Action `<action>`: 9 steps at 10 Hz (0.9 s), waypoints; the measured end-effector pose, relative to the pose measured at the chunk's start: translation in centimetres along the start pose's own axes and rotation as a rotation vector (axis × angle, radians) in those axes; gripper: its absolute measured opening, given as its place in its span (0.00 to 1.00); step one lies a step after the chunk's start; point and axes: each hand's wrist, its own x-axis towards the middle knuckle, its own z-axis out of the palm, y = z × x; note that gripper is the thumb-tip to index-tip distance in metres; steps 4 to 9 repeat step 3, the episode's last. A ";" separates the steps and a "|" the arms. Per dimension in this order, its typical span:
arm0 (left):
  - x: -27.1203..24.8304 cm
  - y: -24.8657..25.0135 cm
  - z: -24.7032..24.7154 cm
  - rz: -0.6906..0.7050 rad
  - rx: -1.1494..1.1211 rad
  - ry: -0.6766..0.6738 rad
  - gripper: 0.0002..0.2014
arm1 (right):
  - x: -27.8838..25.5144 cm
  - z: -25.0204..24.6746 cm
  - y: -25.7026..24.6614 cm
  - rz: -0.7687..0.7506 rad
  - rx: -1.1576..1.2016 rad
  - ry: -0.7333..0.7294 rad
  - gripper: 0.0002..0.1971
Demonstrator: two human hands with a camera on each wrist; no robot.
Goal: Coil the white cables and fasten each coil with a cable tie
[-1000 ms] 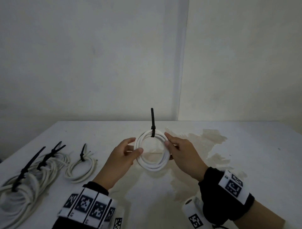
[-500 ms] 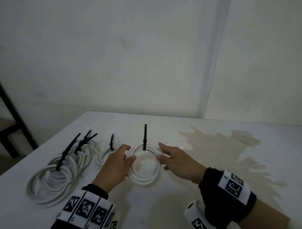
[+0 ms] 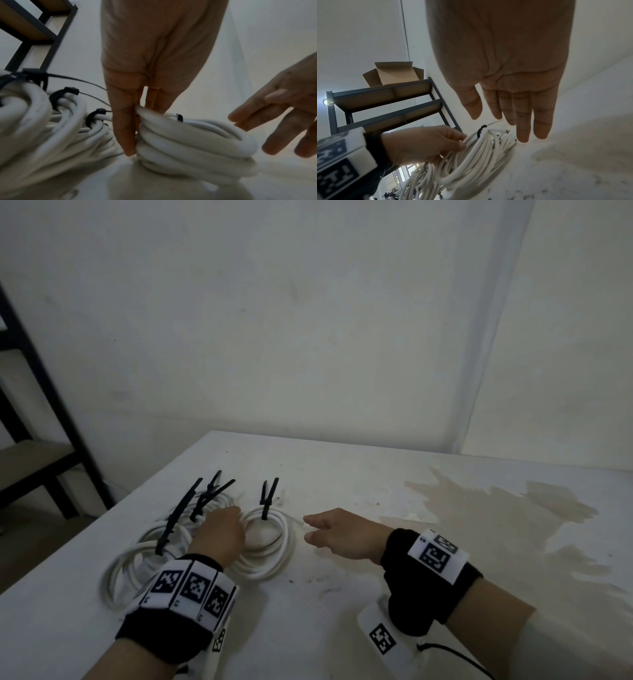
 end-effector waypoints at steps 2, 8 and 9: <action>0.5 0.2 0.5 -0.066 0.110 -0.016 0.13 | -0.1 -1.2 0.8 0.029 -0.025 0.017 0.26; 0.8 0.4 0.4 -0.052 0.091 0.053 0.14 | -0.7 -1.9 1.4 0.028 -0.019 0.090 0.25; 0.8 0.4 0.4 -0.052 0.091 0.053 0.14 | -0.7 -1.9 1.4 0.028 -0.019 0.090 0.25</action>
